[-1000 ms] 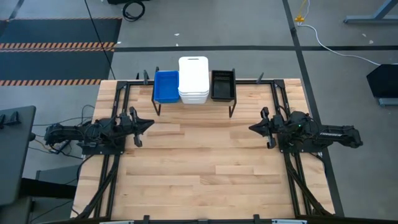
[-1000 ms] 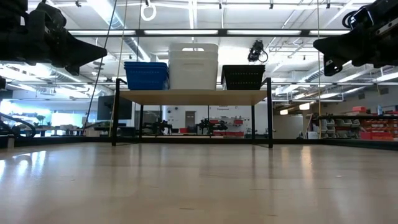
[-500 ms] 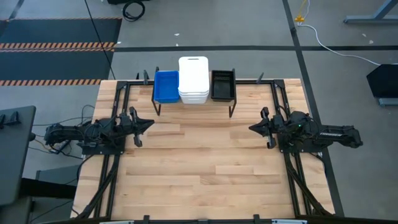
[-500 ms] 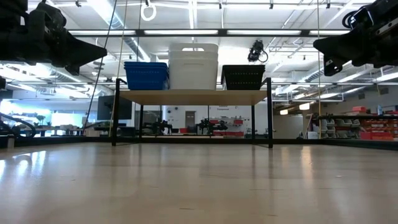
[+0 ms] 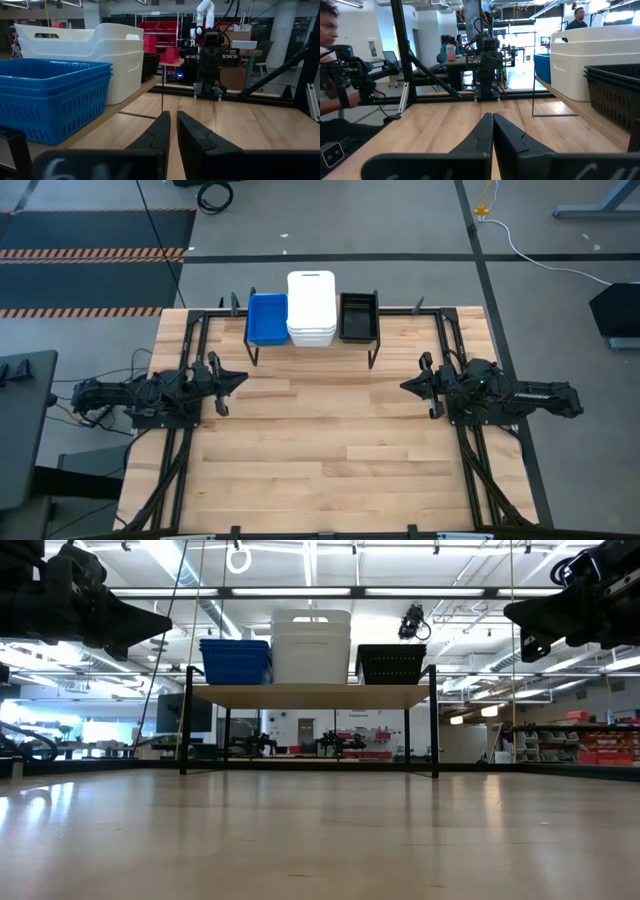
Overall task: Stack baskets on shelf by color
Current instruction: Return to Home Position
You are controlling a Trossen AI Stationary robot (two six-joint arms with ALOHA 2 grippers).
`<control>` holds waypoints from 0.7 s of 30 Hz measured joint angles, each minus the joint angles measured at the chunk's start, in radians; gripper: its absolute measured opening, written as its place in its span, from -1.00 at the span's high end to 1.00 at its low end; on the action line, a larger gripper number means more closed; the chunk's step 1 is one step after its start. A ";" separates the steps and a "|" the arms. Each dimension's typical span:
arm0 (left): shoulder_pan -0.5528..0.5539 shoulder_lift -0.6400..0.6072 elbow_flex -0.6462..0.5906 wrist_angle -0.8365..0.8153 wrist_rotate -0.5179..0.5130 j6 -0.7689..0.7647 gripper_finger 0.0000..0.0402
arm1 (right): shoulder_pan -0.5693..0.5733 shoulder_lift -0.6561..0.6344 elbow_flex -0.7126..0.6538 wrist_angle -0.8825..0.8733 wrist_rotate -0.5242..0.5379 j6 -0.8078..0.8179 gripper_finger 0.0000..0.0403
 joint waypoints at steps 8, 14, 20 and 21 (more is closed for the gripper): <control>0.000 0.000 0.000 0.000 0.000 0.000 0.83 | 0.000 0.000 0.000 0.000 0.000 0.000 0.91; -0.002 0.014 0.000 0.001 0.000 0.000 0.84 | 0.000 0.000 0.000 0.000 0.000 0.000 0.91; -0.002 0.013 0.000 0.001 0.000 0.000 0.80 | 0.000 0.000 0.000 0.000 0.000 0.000 0.91; -0.002 0.013 0.000 0.001 0.000 0.000 0.80 | 0.000 0.000 0.000 0.000 0.000 0.000 0.91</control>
